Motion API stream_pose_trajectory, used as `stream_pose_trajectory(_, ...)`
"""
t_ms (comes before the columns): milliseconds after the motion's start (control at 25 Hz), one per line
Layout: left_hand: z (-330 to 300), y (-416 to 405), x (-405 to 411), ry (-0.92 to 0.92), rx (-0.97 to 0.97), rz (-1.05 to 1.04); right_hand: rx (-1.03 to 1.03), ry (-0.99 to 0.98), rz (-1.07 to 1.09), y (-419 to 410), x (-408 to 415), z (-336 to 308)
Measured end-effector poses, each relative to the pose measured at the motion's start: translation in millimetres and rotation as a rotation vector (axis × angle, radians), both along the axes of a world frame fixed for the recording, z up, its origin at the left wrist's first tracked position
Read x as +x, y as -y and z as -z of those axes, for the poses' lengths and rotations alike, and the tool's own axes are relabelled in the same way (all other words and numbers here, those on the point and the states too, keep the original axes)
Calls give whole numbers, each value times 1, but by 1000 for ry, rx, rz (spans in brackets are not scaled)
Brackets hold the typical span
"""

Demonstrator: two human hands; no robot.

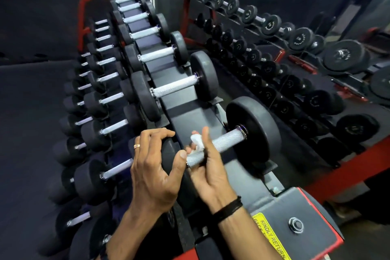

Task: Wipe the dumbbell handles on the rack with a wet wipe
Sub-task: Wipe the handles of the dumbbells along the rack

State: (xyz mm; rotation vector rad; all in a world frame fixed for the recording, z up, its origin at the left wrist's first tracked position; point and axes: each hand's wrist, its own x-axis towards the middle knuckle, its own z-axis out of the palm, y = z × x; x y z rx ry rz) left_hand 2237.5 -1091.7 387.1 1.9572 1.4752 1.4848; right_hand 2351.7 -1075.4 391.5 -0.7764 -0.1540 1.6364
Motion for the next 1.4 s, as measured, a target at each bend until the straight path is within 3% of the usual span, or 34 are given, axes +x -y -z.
stream_pose_trajectory(200, -1, 0, -1, -5, -12, -2, -12, 98, 53, 2, -2, 12)
stream_pose_trajectory(400, -1, 1, 0, 1, -11, -6, 80, 703, 104, 19, 14, 21)
stream_pose_trajectory(560, -2, 1, 0, -8, -8, -12, -88, 1247, 286, 19, 38, 18)
stream_pose_trajectory(640, -2, 1, 0, -11, -10, -12, -133, 1179, 361, 18, 49, 12)
stream_pose_trajectory(1040, -1, 2, -1, -5, 2, -4, -111, 428, 618, 7, 27, 8)
stream_pose_trajectory(1280, 0, 1, -1, 2, 5, -1, -136, 321, 764, 0, 28, 8)
stream_pose_trajectory(1400, 2, 1, -1, 1, 8, 4, -127, 300, 696, 14, 30, -8)
